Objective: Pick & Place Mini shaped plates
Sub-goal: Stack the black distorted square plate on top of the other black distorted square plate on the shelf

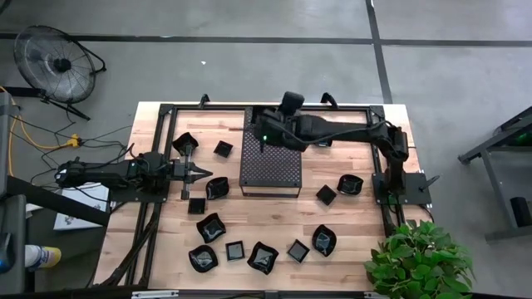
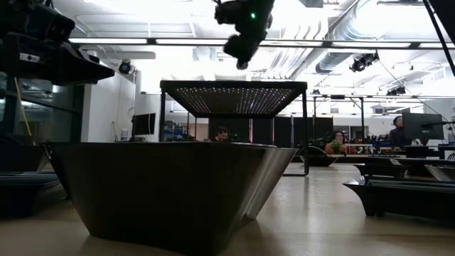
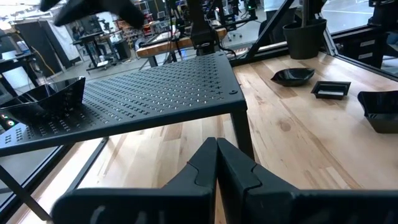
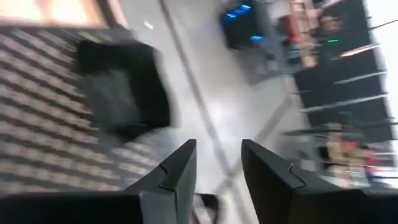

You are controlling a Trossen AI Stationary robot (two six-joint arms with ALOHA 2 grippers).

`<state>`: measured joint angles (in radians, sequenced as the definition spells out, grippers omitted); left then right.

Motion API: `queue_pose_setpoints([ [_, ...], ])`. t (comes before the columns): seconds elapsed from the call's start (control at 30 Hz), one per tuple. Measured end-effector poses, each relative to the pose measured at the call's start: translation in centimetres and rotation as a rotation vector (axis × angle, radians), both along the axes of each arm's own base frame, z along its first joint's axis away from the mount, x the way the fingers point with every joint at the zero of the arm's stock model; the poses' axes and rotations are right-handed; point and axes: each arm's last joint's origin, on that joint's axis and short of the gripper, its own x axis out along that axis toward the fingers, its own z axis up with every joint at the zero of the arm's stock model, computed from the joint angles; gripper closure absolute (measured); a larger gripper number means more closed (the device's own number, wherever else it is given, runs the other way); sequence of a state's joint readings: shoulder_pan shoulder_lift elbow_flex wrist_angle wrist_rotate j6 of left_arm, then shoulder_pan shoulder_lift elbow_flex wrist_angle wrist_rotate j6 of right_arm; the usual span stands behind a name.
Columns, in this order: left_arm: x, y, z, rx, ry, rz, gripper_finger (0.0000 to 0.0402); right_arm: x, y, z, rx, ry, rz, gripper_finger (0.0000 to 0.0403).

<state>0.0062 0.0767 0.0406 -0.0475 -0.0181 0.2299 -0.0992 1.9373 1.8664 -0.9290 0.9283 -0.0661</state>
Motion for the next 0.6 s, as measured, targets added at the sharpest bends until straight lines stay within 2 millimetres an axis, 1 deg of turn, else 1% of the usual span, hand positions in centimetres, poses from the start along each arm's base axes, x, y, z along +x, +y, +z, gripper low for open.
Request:
queue_pose_setpoints([
  [0.2, 0.0, 0.0, 0.0, 0.000, 0.000, 0.000, 0.0400, 0.2, 4.4, -0.6, 0.256, -0.112, 0.087, 0.0281],
  [0.33, 0.0, 0.0, 0.0, 0.000, 0.000, 0.000, 0.0400, -0.8, 7.6, -0.3, 0.412, -0.130, 0.112, 0.0281],
  [0.43, 0.0, 0.0, 0.0, 0.000, 0.000, 0.000, 0.0400, -1.9, 9.7, 0.2, 0.473, -0.155, 0.092, 0.0281],
  [0.6, 0.0, 0.0, 0.0, 0.000, 0.000, 0.000, 0.0400, -3.2, 12.9, 0.3, 0.550, -0.165, 0.062, 0.0281],
])
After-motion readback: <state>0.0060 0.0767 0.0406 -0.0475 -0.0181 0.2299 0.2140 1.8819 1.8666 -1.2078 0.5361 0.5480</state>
